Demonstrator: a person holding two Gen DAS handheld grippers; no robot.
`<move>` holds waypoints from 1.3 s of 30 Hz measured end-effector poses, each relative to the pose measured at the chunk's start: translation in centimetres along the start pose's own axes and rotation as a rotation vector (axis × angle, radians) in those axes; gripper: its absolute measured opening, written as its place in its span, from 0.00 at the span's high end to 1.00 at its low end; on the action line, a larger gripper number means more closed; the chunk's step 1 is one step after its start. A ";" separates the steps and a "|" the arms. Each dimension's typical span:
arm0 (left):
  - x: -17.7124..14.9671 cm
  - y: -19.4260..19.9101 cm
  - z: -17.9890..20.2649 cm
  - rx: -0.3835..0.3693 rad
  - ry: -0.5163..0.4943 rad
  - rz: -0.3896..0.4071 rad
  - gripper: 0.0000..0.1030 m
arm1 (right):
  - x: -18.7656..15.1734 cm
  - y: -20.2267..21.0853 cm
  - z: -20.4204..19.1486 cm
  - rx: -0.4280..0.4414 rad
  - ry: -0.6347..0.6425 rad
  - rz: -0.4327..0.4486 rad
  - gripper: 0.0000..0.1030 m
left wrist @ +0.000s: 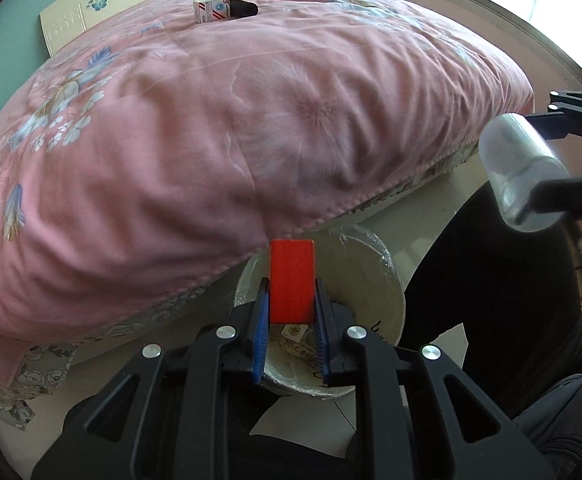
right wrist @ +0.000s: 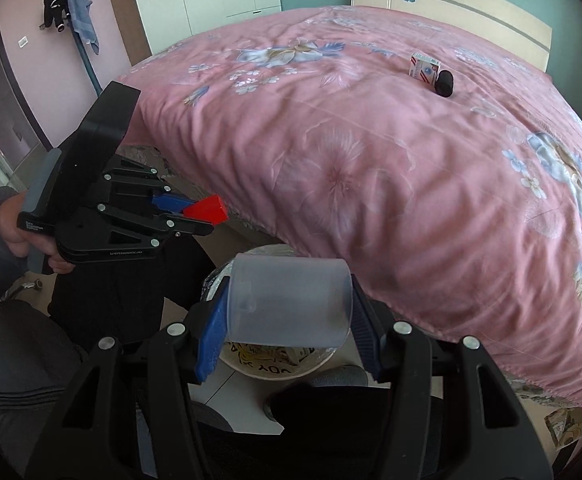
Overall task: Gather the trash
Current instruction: 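Carry the red block and plastic cup with both tools over the trash bin, then open the left tool and right tool to drop both items into the bin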
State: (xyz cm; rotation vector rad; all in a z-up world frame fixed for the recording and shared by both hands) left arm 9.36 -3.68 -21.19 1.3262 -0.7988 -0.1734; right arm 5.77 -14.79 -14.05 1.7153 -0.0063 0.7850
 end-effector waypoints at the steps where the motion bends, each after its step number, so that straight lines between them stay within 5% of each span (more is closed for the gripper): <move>1: -0.4 -0.5 0.2 -0.005 -0.001 -0.011 0.78 | -0.2 -0.7 -0.3 0.006 0.005 -0.012 0.46; 12: -2.7 -4.4 0.9 -0.052 0.017 -0.097 0.78 | -1.2 -6.6 -0.9 0.082 -0.039 -0.104 0.46; 27: -1.6 -5.4 2.2 -0.078 -0.018 -0.109 0.78 | -1.2 -8.3 0.7 0.101 -0.081 -0.119 0.46; 39: -1.4 -10.0 3.1 -0.101 -0.056 -0.197 0.78 | -2.7 -11.6 3.1 0.128 -0.140 -0.176 0.46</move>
Point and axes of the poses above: each gripper's, at about its wrist camera, not at the fingertips, and y roughly against the way its jaws point, z to its right, x to its top, the point moved 8 cm from there along -y, roughly the way its jaws point, and after that the axes turned 4 degrees about -z, right-handed, at the moved point
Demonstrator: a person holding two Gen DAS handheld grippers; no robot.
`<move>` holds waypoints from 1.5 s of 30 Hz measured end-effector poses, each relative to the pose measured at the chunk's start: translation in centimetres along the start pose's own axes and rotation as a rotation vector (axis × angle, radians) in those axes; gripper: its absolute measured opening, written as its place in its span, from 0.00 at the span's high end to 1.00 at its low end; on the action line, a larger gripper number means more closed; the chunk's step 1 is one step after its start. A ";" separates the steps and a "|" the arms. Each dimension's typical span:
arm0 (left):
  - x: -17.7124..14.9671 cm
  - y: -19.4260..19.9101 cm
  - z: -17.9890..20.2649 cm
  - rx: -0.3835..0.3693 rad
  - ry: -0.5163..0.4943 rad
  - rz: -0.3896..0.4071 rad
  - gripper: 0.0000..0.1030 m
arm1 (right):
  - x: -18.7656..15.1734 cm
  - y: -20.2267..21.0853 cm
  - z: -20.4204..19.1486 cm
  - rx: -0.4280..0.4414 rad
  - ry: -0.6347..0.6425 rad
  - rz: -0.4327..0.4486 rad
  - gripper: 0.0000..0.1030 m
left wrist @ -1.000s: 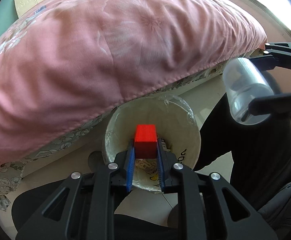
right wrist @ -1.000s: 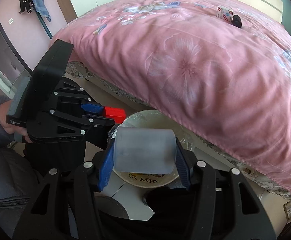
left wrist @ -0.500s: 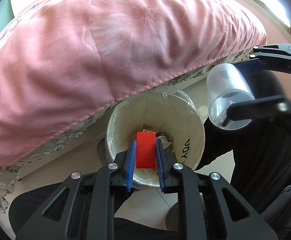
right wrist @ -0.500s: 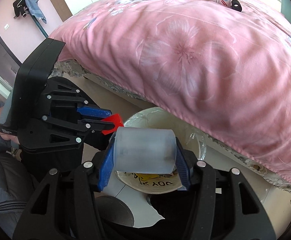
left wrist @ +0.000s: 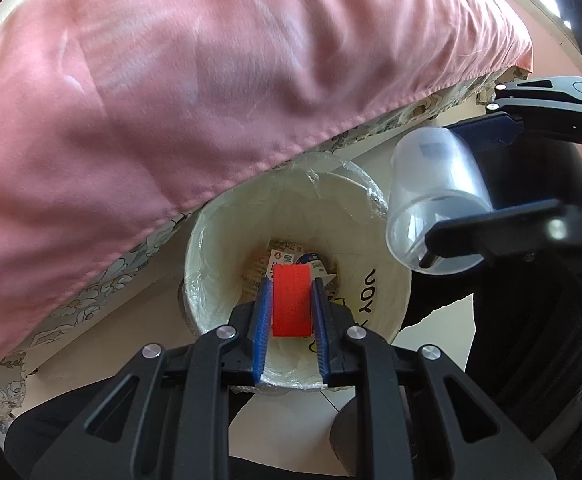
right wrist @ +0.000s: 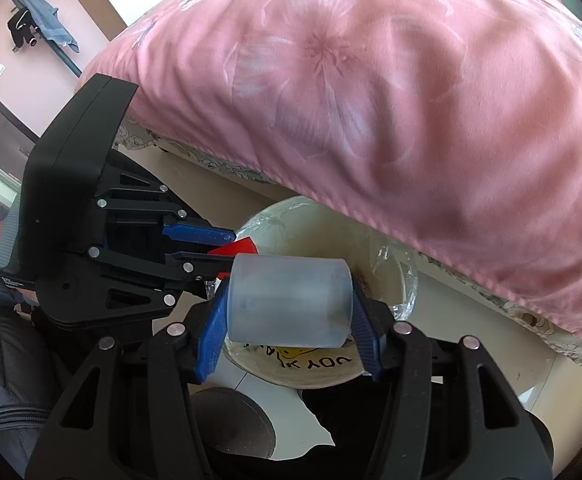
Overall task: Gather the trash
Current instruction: 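Open the left tool and right tool to drop both items into the bin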
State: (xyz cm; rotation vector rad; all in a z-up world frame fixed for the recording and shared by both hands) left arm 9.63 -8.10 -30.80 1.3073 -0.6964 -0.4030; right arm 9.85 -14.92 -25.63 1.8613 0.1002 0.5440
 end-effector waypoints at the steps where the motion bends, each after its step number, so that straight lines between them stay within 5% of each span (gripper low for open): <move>1: 0.0 -0.4 0.0 -0.003 0.000 -0.009 0.78 | 0.0 -0.4 0.1 0.010 -0.001 -0.006 0.46; 20: -0.7 -6.7 0.5 0.028 -0.016 -0.150 0.78 | 0.0 -4.4 0.8 0.021 -0.020 -0.076 0.45; 23: -0.7 -7.5 0.6 0.048 -0.022 -0.166 0.78 | 0.1 -5.0 0.4 0.028 -0.016 -0.087 0.33; 32: -0.5 -8.6 1.0 0.055 -0.012 -0.172 0.36 | -0.1 -5.9 -0.3 0.020 -0.003 -0.104 0.19; 45: -0.6 -7.8 1.0 0.072 -0.019 -0.160 0.24 | -0.4 -4.8 0.9 0.017 -0.013 -0.090 0.19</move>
Point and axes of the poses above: each gripper's, at about its wrist camera, not at the fingertips, and y roughly against the way its jaws point, z to its right, x to its top, the point moved 8 cm from there along -y, roughly the way its jaws point, and after that the axes turned 4 degrees about -z, right-handed, at the moved point
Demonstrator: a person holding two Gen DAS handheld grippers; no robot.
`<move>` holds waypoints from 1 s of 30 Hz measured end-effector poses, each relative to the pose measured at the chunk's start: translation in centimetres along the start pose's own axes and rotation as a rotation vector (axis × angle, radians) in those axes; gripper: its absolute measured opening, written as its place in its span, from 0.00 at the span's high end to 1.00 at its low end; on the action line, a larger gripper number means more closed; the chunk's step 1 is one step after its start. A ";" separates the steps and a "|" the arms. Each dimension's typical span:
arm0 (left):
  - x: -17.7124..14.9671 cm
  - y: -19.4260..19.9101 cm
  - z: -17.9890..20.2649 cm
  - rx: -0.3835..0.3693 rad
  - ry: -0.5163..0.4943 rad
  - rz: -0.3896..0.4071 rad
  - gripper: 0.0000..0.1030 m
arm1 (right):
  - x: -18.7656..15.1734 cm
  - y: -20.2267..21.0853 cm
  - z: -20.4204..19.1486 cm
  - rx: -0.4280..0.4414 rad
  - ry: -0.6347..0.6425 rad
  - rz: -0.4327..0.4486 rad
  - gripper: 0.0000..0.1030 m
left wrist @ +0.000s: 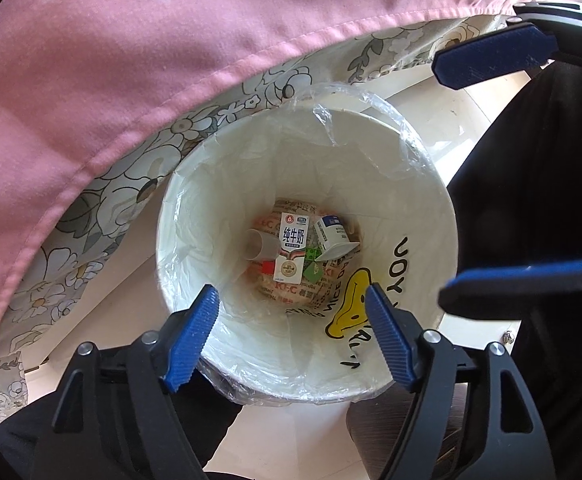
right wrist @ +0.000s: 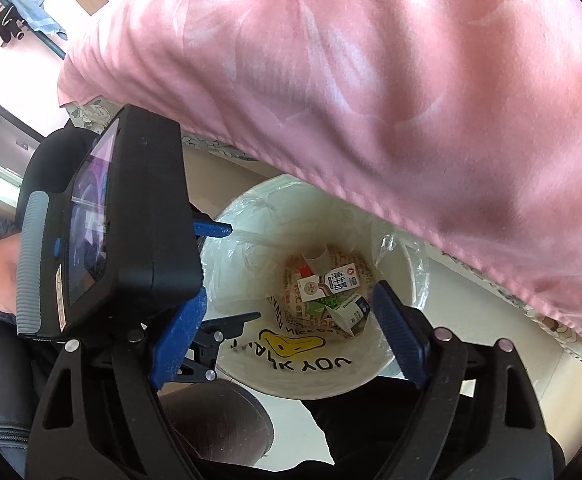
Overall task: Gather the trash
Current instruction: 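Open the left tool and right tool to drop both items into the bin, then move both open tools toward the white box and black foam tube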
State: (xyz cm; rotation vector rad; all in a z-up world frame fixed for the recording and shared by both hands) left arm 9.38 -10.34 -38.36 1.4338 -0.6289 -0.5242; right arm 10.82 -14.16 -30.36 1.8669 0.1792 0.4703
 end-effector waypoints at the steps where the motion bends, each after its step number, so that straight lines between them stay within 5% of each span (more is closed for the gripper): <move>1: 0.0 0.0 -0.1 0.001 0.001 -0.001 0.24 | 0.0 0.0 0.0 -0.005 0.001 0.001 0.19; 11: -0.3 2.8 -0.7 0.027 0.028 0.066 0.21 | -0.5 1.8 -0.4 -0.033 -0.007 0.043 0.19; 26: 1.8 20.9 -5.6 0.164 0.167 0.541 0.06 | 1.7 15.4 -0.4 -0.211 -0.078 0.345 0.18; 30: 3.2 23.9 -7.5 0.200 0.217 0.590 0.03 | 2.9 18.4 0.2 -0.265 -0.102 0.404 0.13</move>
Point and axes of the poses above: each gripper's, at about its wrist camera, not at the fingertips, and y roughly against the way its jaws point, z to its right, x to its top, the point moved 8 cm from there along -y, roughly the way its jaws point, and after that the axes turned 4 degrees about -z, right-handed, at the moved point
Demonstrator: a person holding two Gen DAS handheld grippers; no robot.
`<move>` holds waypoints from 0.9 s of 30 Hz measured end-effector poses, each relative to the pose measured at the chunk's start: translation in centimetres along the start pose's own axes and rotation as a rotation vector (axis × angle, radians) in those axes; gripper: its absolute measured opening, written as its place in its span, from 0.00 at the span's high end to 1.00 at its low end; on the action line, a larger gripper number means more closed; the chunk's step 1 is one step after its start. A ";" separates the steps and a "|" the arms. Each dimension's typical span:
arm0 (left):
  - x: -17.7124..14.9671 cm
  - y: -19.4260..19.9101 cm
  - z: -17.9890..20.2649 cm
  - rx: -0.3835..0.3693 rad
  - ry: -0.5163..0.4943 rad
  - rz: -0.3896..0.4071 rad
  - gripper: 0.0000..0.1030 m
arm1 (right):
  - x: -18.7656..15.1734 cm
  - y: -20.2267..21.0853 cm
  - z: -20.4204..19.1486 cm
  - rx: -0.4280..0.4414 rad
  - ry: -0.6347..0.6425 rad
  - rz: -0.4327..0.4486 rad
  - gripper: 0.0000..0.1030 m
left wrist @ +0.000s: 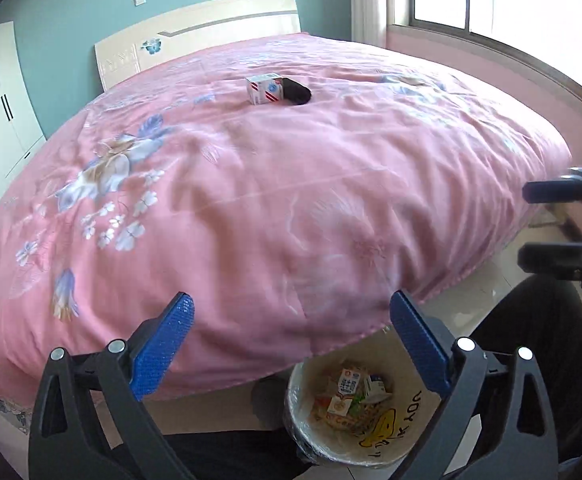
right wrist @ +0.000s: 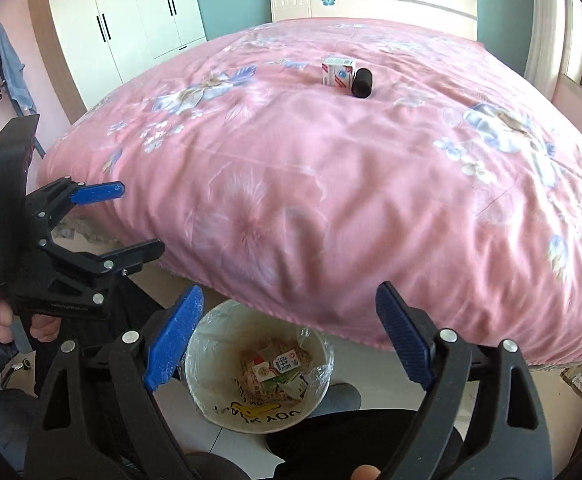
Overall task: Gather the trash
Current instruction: 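Move both open tools toward the white box and black foam tube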
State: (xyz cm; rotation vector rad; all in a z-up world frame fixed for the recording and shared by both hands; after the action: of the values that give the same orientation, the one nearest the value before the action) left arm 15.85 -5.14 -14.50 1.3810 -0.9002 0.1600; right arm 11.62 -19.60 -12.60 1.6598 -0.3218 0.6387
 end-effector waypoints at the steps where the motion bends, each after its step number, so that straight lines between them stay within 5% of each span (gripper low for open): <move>1: 0.6 0.2 -0.2 -0.012 0.002 0.007 0.03 | 0.4 0.6 0.1 -0.015 0.009 0.011 0.13; 15: 9.3 0.0 -2.5 0.076 -0.057 0.037 0.03 | 8.9 2.7 4.0 -0.078 -0.038 0.103 0.13; 27: 17.9 -5.4 -5.6 0.093 -0.029 0.011 0.03 | 14.8 -1.9 8.6 -0.131 -0.080 0.071 0.13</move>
State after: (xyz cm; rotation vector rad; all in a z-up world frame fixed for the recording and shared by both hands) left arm 33.58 -8.53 -7.04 1.4682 -0.9344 0.1925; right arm 26.56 -25.47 -6.35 1.5560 -0.4728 0.5928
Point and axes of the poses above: each gripper's, at about its wrist camera, not at the fingertips, and y roughly against the way its jaws point, z to its right, x to its top, the point moved 8 cm from there along -y, roughly the way its jaws point, and after that the axes turned 4 degrees about -z, right-handed, at the moved point
